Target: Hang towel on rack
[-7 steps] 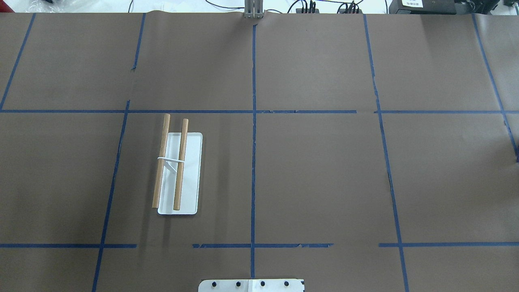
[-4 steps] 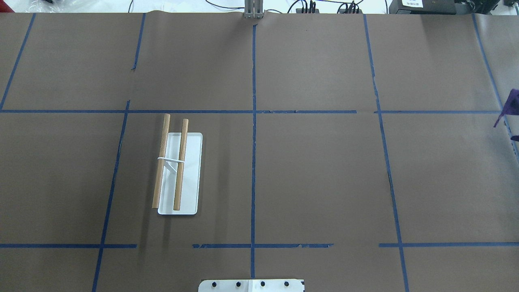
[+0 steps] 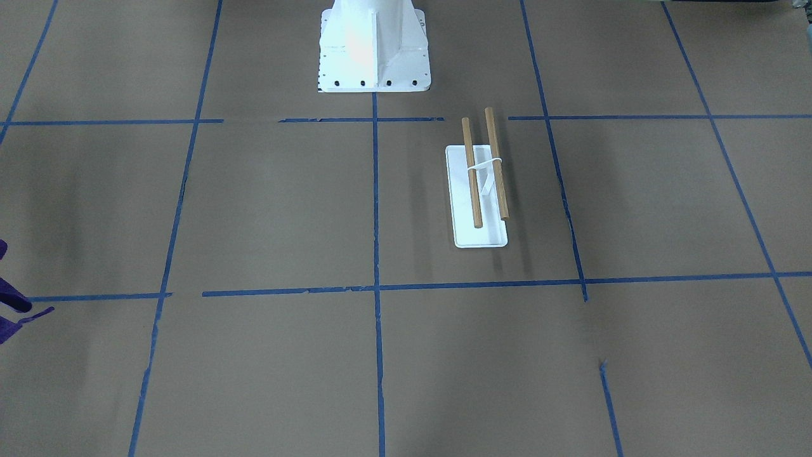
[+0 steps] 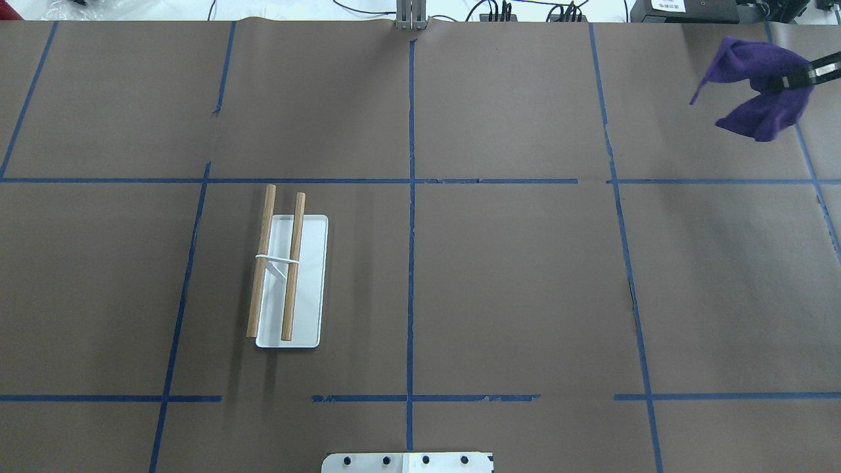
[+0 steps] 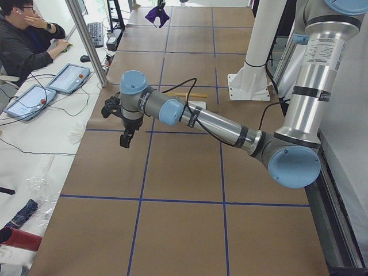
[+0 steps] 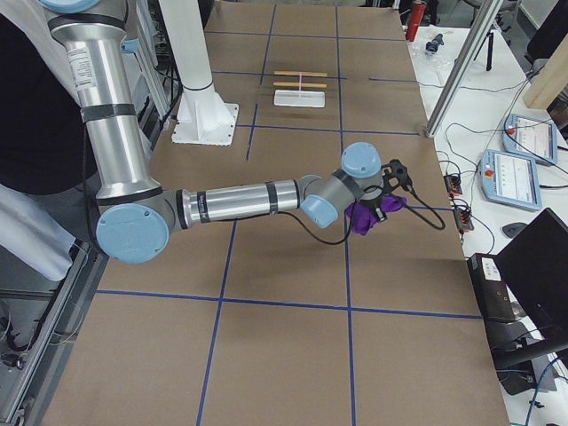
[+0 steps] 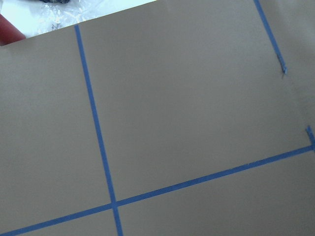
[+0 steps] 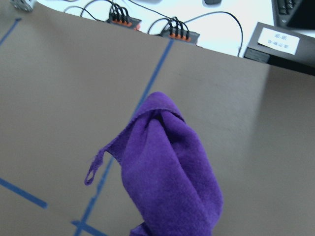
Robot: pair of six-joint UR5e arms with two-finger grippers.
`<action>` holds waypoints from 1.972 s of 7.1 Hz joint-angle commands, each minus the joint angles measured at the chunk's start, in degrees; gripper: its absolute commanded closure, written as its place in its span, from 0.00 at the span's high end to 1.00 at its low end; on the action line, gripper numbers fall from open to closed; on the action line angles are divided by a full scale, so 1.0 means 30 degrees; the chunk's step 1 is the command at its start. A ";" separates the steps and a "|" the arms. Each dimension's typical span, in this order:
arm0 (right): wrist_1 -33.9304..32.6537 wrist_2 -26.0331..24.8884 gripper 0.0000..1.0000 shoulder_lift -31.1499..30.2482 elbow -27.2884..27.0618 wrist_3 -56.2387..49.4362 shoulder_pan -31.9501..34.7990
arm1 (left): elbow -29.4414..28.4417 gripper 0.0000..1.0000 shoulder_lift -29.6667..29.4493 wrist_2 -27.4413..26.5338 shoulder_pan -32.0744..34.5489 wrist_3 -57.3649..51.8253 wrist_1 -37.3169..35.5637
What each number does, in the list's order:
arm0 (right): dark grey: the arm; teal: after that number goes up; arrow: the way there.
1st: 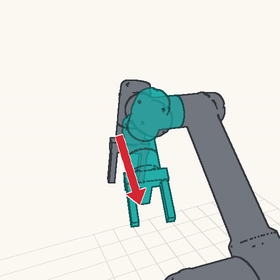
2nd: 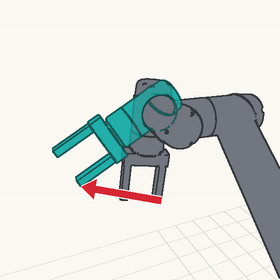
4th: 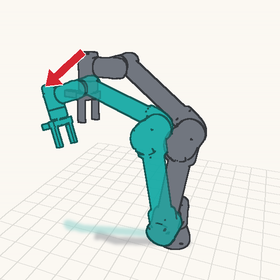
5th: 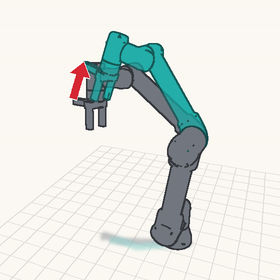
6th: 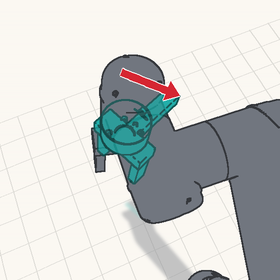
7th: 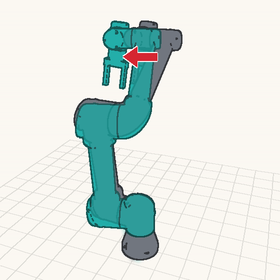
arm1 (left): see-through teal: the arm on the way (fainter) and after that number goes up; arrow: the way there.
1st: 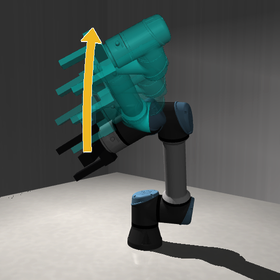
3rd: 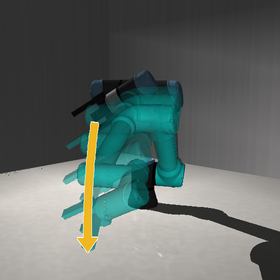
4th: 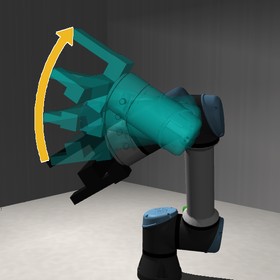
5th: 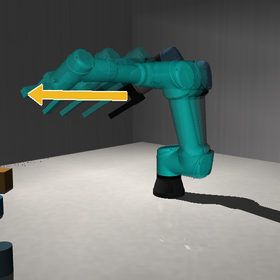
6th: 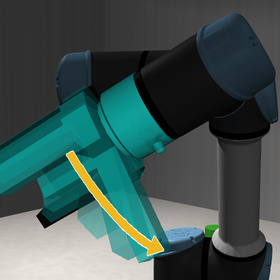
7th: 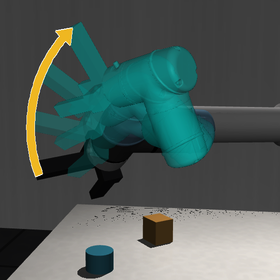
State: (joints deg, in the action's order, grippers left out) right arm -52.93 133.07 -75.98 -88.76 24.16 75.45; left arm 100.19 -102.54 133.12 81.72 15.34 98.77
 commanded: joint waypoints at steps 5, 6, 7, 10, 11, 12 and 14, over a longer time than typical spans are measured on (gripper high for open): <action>-0.0021 -1.1725 0.00 0.4140 -0.5039 0.8343 -1.1129 | -0.0727 1.00 -0.3400 0.0011 -0.5580 1.9056 0.9663; -0.0080 -1.3343 0.00 0.4698 -0.5099 0.9223 -1.2278 | -0.1136 1.00 -0.3554 -0.0076 -0.6169 2.1492 1.2081; -0.0051 -1.4433 0.00 0.5051 -0.5216 1.0015 -1.2898 | -0.1836 1.00 -0.3701 -0.0164 -0.6349 2.3721 1.4861; -0.0050 -1.7540 0.00 0.5609 -0.5978 1.1953 -1.4659 | -0.2634 1.00 -0.6129 -0.2352 -0.7780 2.6868 1.5680; -0.0109 -1.8332 0.00 0.5669 -0.6008 1.1695 -1.5214 | -0.2634 1.00 -0.6685 -0.3087 -0.8511 2.7139 1.5680; -0.0225 -1.8601 0.00 0.5815 -0.6066 1.1635 -1.5799 | -0.2634 1.00 -0.7329 -0.4313 -0.9331 2.7171 1.5680; -0.0198 -2.0152 0.00 0.5846 -0.6066 1.1401 -1.6944 | -0.2604 1.00 -0.7628 -0.6366 -1.0448 2.7171 1.6844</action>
State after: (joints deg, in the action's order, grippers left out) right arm -53.54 74.79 -58.53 -106.93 58.79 26.33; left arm 92.38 -124.90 117.51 52.29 96.78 147.21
